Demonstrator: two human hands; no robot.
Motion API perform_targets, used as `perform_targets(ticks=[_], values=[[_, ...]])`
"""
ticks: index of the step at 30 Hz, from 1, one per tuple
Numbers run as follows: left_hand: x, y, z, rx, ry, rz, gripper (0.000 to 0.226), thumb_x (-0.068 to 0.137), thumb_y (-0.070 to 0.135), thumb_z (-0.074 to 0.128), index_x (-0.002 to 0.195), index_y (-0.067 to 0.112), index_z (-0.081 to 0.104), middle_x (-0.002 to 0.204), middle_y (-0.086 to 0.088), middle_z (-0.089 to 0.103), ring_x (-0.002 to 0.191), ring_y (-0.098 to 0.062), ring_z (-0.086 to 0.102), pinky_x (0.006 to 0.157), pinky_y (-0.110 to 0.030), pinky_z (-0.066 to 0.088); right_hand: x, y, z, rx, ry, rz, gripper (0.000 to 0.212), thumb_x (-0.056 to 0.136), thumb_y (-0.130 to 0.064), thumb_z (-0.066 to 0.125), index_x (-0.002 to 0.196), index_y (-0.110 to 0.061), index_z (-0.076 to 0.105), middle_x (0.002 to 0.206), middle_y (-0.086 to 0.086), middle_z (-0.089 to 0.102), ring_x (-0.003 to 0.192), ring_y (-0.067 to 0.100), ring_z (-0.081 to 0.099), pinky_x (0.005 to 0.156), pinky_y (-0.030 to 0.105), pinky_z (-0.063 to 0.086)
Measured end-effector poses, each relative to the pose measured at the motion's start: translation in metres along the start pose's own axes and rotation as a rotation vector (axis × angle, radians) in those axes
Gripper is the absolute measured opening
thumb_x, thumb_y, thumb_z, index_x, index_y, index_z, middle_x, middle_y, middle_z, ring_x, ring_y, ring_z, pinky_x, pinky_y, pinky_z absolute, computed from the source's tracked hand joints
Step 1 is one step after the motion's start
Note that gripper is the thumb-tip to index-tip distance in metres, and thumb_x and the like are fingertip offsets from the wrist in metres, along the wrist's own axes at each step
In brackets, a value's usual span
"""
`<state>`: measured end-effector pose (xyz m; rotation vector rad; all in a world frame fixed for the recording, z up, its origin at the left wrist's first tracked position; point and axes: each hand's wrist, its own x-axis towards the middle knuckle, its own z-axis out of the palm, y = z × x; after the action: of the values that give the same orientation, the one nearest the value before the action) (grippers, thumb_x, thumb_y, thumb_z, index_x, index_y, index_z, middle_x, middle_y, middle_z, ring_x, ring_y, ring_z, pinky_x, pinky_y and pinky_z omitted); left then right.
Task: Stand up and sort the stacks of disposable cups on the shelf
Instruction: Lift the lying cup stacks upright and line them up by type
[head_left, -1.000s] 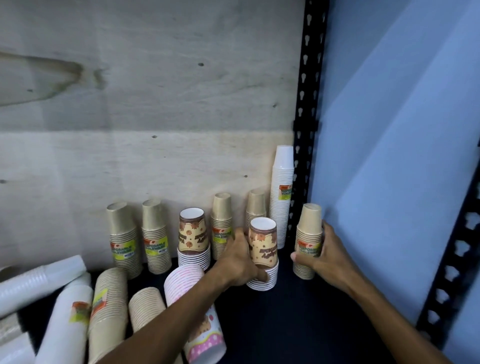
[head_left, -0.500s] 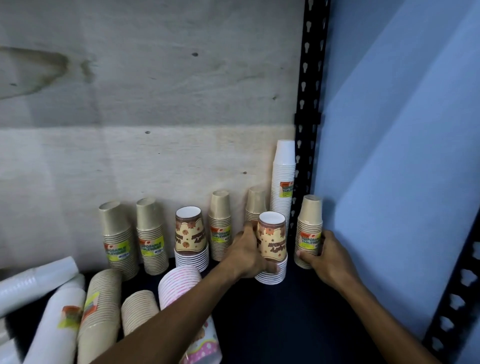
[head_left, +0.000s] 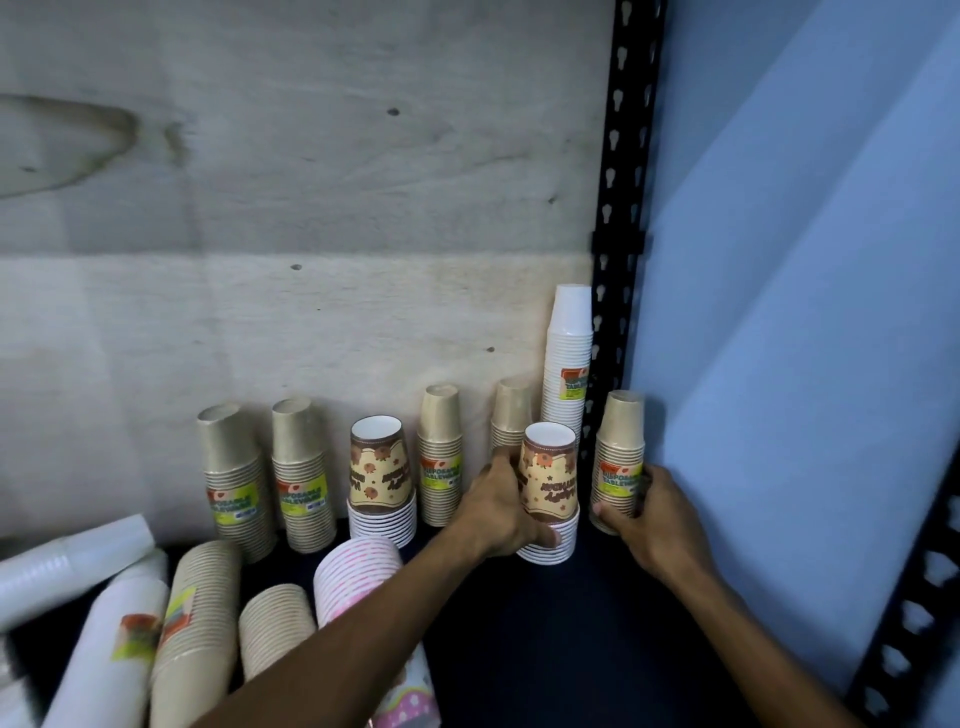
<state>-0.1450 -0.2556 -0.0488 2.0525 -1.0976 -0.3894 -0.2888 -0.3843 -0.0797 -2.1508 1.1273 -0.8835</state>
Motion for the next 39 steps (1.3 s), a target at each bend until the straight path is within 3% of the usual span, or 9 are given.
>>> perform_targets(ticks=[4, 8, 11, 13, 19, 22, 25, 30, 39], values=[[-0.015, 0.007, -0.015, 0.042, 0.009, -0.073, 0.105, 0.057, 0.023, 0.094, 0.139, 0.013, 0.030, 0.137, -0.004, 0.055, 0.125, -0.025, 0.053, 0.107, -0.040, 0.045, -0.012, 0.004, -0.003, -0.021, 0.014, 0.034, 0.069, 0.073, -0.033, 0.085, 0.127, -0.007, 0.051, 0.125, 0.013, 0.060, 0.115, 0.030, 0.058, 0.095, 0.043, 0.051], [-0.037, 0.008, -0.044, 0.026, 0.020, -0.079, 0.058, 0.066, 0.024, 0.089, 0.110, 0.017, 0.053, 0.110, 0.001, 0.063, 0.104, -0.019, 0.061, 0.095, -0.036, 0.052, -0.036, -0.004, -0.008, -0.059, 0.052, 0.022, 0.046, 0.082, -0.039, 0.076, 0.107, -0.015, 0.046, 0.116, 0.010, 0.050, 0.096, 0.022, 0.050, 0.078, 0.030, 0.040], [-0.056, 0.004, -0.067, -0.091, 0.015, -0.095, 0.033, 0.072, 0.023, 0.084, 0.087, 0.019, 0.055, 0.082, 0.002, 0.060, 0.075, -0.015, 0.060, 0.070, -0.035, 0.061, -0.057, -0.021, -0.008, -0.096, 0.032, -0.056, 0.036, 0.085, -0.044, 0.070, 0.092, -0.019, 0.044, 0.104, 0.004, 0.052, 0.087, 0.021, 0.052, 0.071, 0.030, 0.037], [-0.072, -0.002, -0.084, -0.111, 0.022, -0.107, 0.025, 0.076, 0.023, 0.081, 0.085, 0.018, 0.058, 0.072, 0.001, 0.058, 0.063, -0.012, 0.054, 0.054, -0.025, 0.051, -0.073, -0.035, -0.006, -0.094, 0.030, -0.127, 0.033, 0.086, -0.045, 0.068, 0.086, -0.021, 0.045, 0.098, 0.000, 0.054, 0.087, 0.020, 0.053, 0.069, 0.031, 0.038], [-0.120, -0.034, -0.124, 0.019, 0.064, -0.141, 0.015, 0.083, 0.022, 0.075, 0.075, 0.017, 0.063, 0.066, 0.006, 0.058, 0.061, -0.007, 0.052, 0.055, -0.020, 0.042, -0.122, -0.085, 0.012, 0.036, -0.222, -0.155, 0.038, 0.083, -0.062, 0.061, 0.090, -0.027, 0.048, 0.089, -0.006, 0.062, 0.083, 0.013, 0.061, 0.076, 0.035, 0.051], [-0.132, -0.048, -0.136, 0.106, 0.121, -0.173, 0.020, 0.083, 0.023, 0.075, 0.071, 0.014, 0.062, 0.068, 0.001, 0.061, 0.063, -0.012, 0.054, 0.063, -0.024, 0.043, -0.141, -0.107, 0.024, 0.098, -0.416, -0.112, 0.053, 0.078, -0.076, 0.055, 0.100, -0.028, 0.051, 0.085, -0.009, 0.064, 0.081, 0.010, 0.063, 0.078, 0.033, 0.052], [-0.143, -0.059, -0.144, 0.299, 0.112, -0.229, 0.031, 0.080, 0.040, 0.071, 0.083, 0.010, 0.066, 0.079, -0.006, 0.066, 0.078, -0.023, 0.062, 0.067, -0.028, 0.043, -0.151, -0.121, 0.037, 0.043, -0.547, -0.116, 0.071, 0.068, -0.087, 0.048, 0.110, -0.030, 0.047, 0.095, -0.008, 0.067, 0.090, 0.011, 0.065, 0.085, 0.036, 0.053], [-0.155, -0.063, -0.141, 0.616, 0.064, -0.289, 0.055, 0.082, 0.055, 0.061, 0.117, 0.013, 0.061, 0.121, -0.004, 0.064, 0.114, -0.024, 0.059, 0.087, -0.031, 0.046, -0.161, -0.137, 0.045, -0.046, -0.639, -0.109, 0.068, 0.077, -0.075, 0.054, 0.120, -0.026, 0.037, 0.114, -0.002, 0.065, 0.102, 0.019, 0.065, 0.091, 0.038, 0.051], [-0.156, -0.054, -0.127, 0.670, 0.085, -0.294, 0.056, 0.088, 0.046, 0.057, 0.131, 0.011, 0.050, 0.137, -0.012, 0.053, 0.126, -0.028, 0.051, 0.098, -0.032, 0.041, -0.164, -0.139, 0.034, -0.010, -0.710, -0.078, 0.076, 0.078, -0.065, 0.065, 0.131, -0.024, 0.030, 0.115, -0.003, 0.063, 0.098, 0.012, 0.064, 0.084, 0.030, 0.051]])
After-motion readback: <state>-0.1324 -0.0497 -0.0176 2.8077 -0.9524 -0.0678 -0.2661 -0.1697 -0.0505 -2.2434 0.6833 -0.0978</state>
